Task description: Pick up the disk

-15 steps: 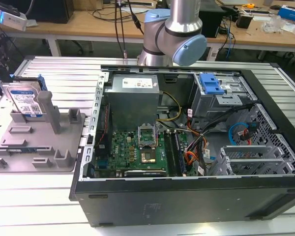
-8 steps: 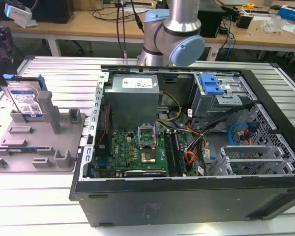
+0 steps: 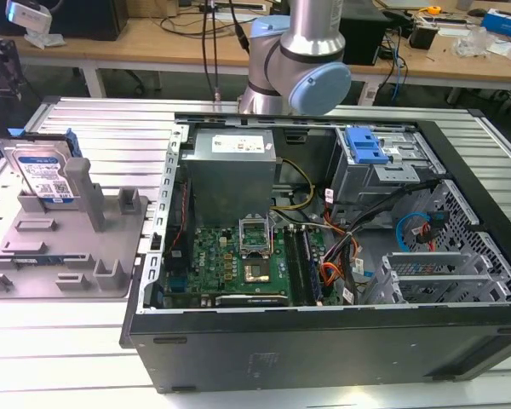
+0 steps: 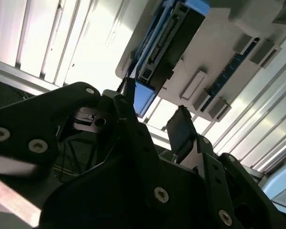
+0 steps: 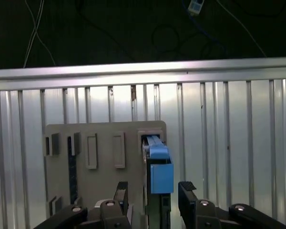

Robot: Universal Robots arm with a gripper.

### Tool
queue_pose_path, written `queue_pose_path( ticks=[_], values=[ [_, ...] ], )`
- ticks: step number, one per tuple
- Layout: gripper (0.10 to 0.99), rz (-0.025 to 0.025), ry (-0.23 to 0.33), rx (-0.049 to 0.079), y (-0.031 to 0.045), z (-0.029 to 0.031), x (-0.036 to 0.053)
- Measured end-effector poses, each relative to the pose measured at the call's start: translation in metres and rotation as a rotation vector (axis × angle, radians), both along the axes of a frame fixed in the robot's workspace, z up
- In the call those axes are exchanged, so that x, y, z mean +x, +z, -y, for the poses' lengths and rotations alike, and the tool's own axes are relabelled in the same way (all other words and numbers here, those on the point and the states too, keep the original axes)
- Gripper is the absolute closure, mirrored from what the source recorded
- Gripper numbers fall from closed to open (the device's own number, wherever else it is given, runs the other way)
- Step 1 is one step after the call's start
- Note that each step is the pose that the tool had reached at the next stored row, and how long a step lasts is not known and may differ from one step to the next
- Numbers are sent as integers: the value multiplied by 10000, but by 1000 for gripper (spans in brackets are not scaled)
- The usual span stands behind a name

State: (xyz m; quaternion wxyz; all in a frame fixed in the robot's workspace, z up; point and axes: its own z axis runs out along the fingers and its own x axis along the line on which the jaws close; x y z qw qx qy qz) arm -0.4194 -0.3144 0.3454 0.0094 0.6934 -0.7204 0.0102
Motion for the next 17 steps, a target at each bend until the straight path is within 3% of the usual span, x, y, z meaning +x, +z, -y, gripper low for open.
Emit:
queue_pose_path(
  ticks=[9,17],
  values=[
    [545,1,1,0,-13,0,-2],
    [545,-1,1,-1,-71,0,-2]
  ],
)
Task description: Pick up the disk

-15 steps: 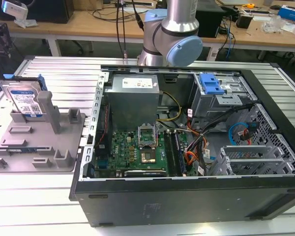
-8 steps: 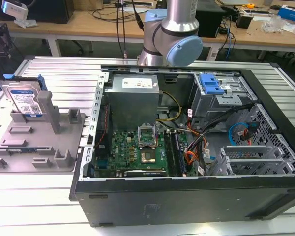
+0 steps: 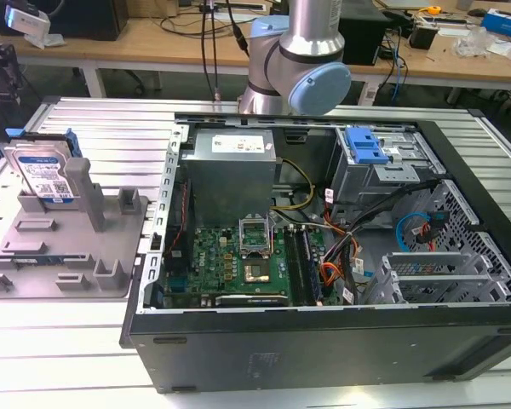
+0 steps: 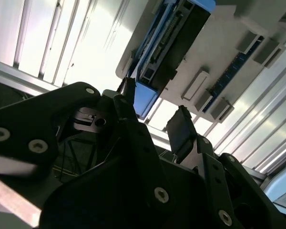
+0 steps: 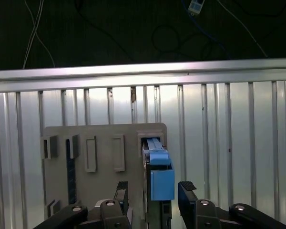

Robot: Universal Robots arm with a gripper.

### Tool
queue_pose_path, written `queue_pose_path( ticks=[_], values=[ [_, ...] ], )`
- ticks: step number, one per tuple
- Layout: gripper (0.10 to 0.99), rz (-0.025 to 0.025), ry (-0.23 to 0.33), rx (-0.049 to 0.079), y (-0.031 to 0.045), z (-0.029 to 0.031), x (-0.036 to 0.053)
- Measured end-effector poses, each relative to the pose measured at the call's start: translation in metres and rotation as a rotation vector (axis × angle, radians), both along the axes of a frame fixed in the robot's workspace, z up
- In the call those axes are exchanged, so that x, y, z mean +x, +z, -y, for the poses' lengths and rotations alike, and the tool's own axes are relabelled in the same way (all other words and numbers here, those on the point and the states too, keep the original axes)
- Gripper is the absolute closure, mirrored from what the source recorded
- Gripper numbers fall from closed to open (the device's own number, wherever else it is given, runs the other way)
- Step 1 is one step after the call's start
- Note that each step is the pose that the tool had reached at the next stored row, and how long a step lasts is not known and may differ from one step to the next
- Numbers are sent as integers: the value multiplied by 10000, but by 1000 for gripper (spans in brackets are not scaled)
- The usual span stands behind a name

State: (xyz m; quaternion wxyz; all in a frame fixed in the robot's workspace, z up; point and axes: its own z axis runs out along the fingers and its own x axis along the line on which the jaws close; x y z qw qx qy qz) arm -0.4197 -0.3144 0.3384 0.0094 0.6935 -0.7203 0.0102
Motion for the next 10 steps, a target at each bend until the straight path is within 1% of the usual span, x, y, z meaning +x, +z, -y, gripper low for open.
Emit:
queue_pose_path(
  ticks=[10],
  values=[
    [545,-1,-3,-2,-78,-7,-3]
  ],
)
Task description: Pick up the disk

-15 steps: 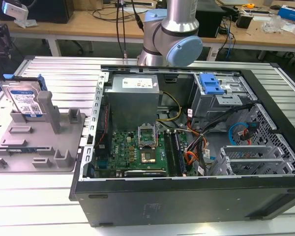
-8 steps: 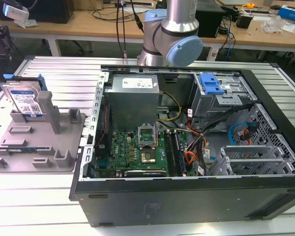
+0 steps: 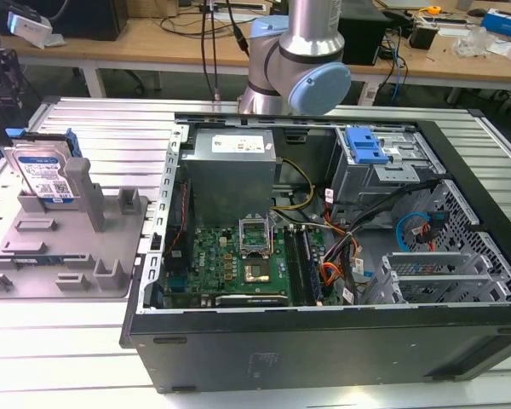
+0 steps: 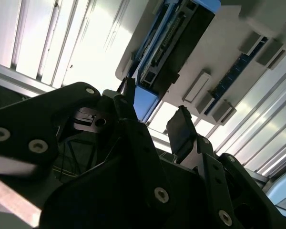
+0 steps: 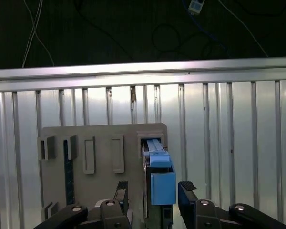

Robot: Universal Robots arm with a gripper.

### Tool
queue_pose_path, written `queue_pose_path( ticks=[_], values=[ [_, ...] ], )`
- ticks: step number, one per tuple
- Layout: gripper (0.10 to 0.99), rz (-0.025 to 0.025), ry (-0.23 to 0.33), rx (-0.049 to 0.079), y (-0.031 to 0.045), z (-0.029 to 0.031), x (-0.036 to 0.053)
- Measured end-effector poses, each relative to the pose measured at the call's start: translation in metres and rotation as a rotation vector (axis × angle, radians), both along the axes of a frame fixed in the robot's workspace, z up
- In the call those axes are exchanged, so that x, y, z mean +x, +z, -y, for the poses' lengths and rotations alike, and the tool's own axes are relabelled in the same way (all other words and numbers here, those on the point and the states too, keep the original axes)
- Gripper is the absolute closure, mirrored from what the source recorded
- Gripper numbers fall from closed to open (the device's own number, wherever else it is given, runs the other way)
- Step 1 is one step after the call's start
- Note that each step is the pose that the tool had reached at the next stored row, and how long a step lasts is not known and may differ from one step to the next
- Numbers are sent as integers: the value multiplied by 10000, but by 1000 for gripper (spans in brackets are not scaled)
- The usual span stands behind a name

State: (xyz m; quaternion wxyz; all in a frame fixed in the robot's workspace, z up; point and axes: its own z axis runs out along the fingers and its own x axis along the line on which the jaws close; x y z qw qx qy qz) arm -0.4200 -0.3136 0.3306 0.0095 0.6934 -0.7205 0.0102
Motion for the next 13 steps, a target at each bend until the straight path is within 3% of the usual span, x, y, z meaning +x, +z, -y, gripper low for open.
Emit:
queue_pose_path(
  ticks=[13],
  values=[
    [545,0,3,-4,-81,-44,-30]
  ],
)
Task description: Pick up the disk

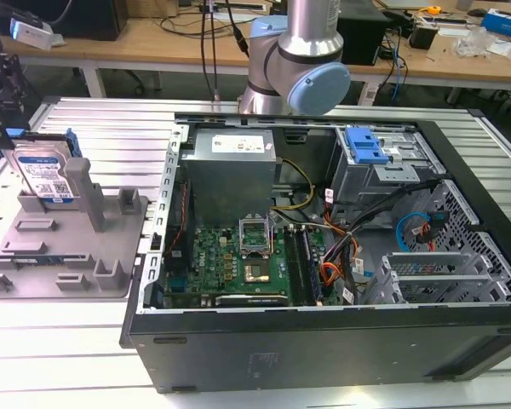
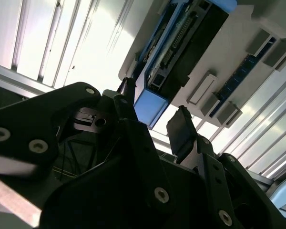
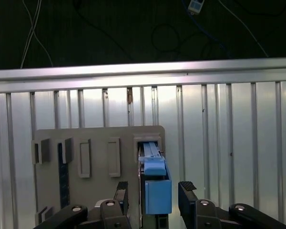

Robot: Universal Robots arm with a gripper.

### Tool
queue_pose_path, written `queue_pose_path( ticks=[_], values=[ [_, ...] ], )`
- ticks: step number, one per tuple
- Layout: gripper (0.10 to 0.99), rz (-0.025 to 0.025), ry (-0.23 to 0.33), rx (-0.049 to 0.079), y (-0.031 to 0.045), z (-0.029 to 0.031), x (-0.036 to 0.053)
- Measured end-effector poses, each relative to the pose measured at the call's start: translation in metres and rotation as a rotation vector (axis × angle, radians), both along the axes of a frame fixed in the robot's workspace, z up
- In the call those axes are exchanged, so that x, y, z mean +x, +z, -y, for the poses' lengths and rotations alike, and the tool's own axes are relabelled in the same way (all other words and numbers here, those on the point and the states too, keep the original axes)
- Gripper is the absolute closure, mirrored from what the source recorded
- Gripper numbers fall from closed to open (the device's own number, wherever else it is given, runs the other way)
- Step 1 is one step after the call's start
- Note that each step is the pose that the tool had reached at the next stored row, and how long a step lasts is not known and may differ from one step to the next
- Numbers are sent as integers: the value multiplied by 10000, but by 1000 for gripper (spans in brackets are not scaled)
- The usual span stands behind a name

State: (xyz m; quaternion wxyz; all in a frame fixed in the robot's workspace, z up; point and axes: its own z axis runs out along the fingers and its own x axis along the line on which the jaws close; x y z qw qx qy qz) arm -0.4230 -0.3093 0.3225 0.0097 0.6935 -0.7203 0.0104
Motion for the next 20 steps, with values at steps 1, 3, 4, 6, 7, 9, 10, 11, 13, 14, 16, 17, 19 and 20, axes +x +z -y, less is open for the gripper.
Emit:
queue_pose_path(
  ticks=[1,3,4,6,7,9,10,11,13,14,16,17,19,20],
  values=[
    [545,1,0,0,-5,0,0],
    [545,2,2,1,-12,0,0],
    [545,2,3,0,-15,0,0],
    [545,0,4,-1,-22,0,0],
    [545,0,4,-1,-26,0,0],
    [545,1,4,0,-29,0,1],
    [545,3,2,0,-31,-1,2],
    [545,3,2,0,-33,-1,4],
    [545,0,3,-1,-36,0,6],
    [545,0,3,0,-39,0,6],
    [545,2,4,0,-48,0,6],
    [545,1,4,-1,-53,0,6],
    [545,1,3,0,-68,0,6],
    [545,2,3,0,-72,0,6]
  ],
)
